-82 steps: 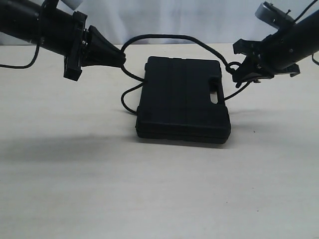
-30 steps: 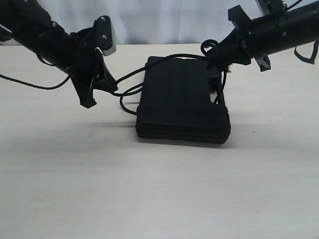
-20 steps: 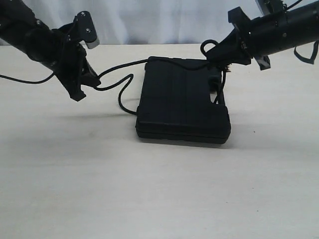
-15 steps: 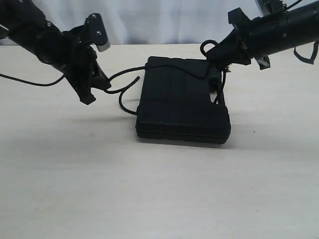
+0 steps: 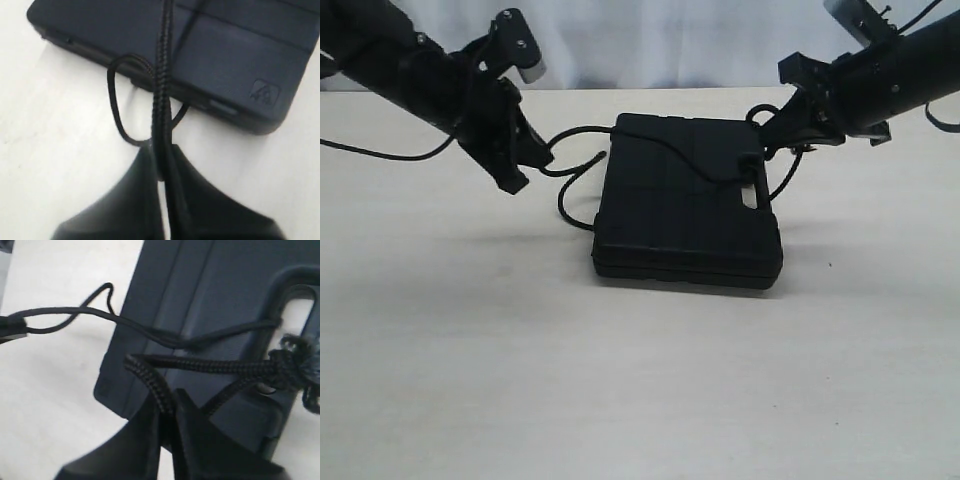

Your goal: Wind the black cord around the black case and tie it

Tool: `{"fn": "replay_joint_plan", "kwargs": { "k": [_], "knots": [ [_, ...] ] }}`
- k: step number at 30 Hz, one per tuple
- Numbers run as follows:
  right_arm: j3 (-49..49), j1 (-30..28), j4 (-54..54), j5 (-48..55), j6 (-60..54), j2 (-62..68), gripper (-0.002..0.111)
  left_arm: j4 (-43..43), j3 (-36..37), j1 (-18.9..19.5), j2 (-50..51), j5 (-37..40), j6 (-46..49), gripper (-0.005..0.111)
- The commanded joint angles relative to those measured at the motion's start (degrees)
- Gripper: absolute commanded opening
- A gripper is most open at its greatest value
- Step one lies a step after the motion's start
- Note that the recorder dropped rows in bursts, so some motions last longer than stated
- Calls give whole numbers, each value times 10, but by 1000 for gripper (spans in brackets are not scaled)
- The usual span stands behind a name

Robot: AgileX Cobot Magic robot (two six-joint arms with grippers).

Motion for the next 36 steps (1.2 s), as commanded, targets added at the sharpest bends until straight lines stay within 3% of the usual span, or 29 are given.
{"fn": "replay_joint_plan", "kwargs": {
  "k": [1,4,11,15,22,24,27,31,34,36],
  "knots": [
    [1,-4,-58,-31,34,0,4,19,1,30,7,49,-4,0],
    [1,-4,-58,-30,34,0,4,23,1,27,15,41,-4,11],
    [1,-4,-58,-28,34,0,4,111,1,27,15,2,-28,53],
    [1,-4,-58,-28,34,0,4,127,0,27,3,-20,-34,64],
    [1,-4,-58,-28,34,0,4,211,-1,27,-88,-111,-30,65],
    [1,-4,-58,-28,34,0,4,203,-4,27,-114,-135,-18,64],
    [1,-4,-58,-29,34,0,4,145,-19,19,-135,-110,8,53],
    [1,-4,-56,-29,34,0,4,34,-26,-35,-117,-49,88,40],
    [1,-4,-55,-25,34,0,4,49,-29,-96,-81,-69,60,39],
    [1,-4,-55,-23,34,0,4,118,-47,-135,-49,-93,-22,39]
  ]
}}
